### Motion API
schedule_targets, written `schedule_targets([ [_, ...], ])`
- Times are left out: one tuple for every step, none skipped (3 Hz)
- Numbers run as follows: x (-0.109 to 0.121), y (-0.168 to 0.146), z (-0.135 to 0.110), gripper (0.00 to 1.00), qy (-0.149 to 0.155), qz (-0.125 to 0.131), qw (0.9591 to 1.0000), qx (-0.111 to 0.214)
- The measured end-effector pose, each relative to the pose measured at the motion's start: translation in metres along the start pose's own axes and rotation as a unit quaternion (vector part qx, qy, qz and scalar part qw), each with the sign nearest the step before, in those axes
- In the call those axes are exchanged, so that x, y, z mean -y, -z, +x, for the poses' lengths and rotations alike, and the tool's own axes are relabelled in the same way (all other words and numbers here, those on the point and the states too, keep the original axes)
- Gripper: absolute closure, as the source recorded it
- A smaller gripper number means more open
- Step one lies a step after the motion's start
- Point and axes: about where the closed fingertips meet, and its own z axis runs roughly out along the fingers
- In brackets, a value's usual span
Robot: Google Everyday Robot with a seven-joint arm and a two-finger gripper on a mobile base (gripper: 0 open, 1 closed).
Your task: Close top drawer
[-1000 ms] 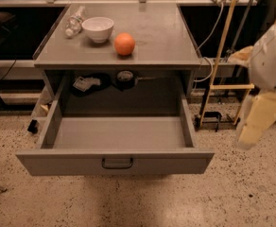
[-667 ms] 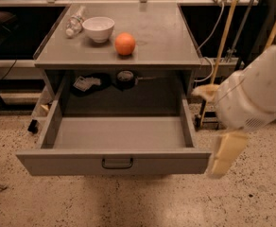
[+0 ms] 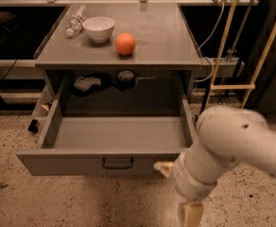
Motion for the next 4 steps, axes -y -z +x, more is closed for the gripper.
schedule_targets([
  [-0.04,-0.084,0.02,0.0,-0.024,-0.068,0.9973,-0.015],
  [-0.034,-0.148,0.04,0.0,-0.059,-0.073,0.995,-0.036],
  [0.012,-0.156,0.069,0.0,-0.131,0.01,0.9899,-0.052],
  [0.06,-0.135,0.096,0.0,-0.168,0.101,0.9772,-0.082],
])
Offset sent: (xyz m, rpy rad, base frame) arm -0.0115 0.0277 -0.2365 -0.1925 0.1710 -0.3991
